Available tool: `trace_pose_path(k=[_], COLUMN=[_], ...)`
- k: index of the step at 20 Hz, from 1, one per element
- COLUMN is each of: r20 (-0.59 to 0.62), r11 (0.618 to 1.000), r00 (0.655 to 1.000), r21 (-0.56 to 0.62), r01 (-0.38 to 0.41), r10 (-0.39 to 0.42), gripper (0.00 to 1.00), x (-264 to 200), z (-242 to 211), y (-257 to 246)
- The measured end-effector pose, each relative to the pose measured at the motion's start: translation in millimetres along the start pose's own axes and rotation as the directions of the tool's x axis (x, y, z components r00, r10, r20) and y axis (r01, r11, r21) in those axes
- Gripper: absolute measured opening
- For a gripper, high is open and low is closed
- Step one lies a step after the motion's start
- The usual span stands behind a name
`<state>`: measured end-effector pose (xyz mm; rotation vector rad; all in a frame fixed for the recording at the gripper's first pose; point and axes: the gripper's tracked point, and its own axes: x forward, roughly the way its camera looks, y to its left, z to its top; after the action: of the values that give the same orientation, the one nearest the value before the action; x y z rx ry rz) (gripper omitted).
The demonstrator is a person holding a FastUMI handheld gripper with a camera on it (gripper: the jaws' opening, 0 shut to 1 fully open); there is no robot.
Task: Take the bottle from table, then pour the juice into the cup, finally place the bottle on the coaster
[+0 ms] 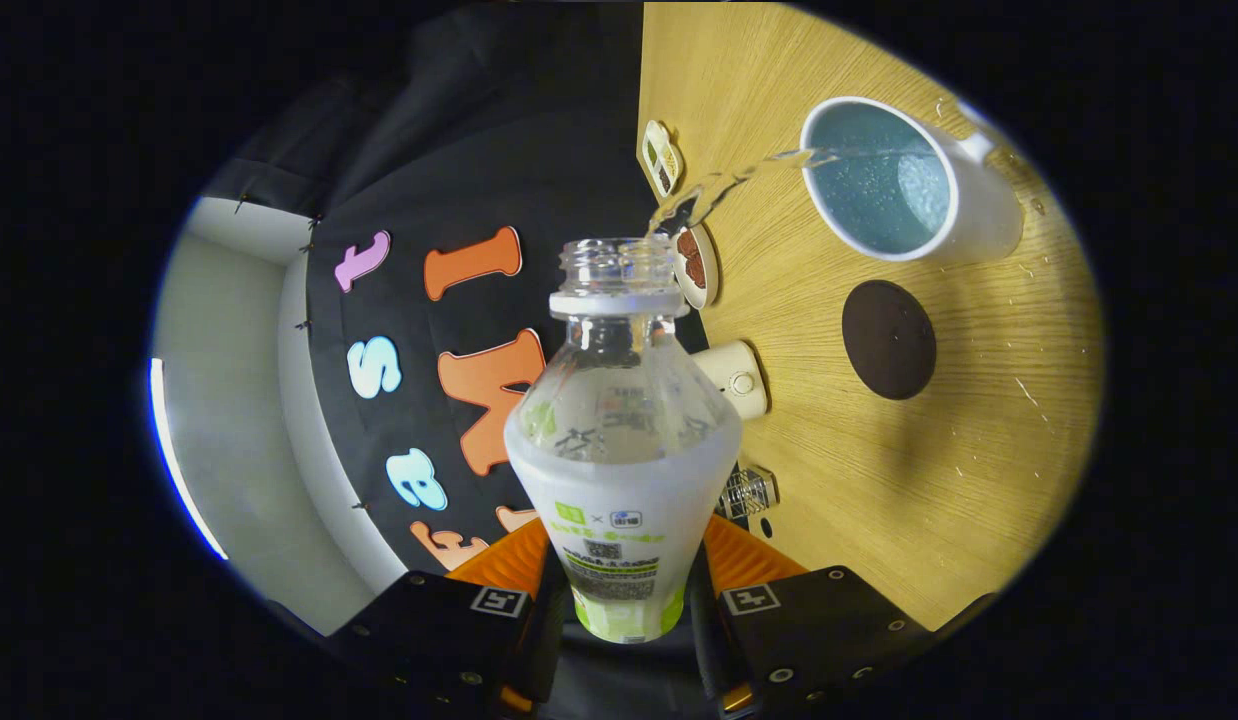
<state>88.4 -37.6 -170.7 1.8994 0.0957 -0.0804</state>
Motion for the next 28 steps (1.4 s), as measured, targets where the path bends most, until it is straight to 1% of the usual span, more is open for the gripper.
trace_pose_path(k=[6, 28], r20=[-0.002, 0.015], r11=[1.0, 0.989], r00=[1.0, 0.999], r21=[0.013, 0.143], r01=[-0.006, -0.045], r10=[0.006, 0.043], gripper=[0.56, 0.56], x=[-0.9, 1.4], z=[-1.4, 4.1], y=[9.2, 31.6])
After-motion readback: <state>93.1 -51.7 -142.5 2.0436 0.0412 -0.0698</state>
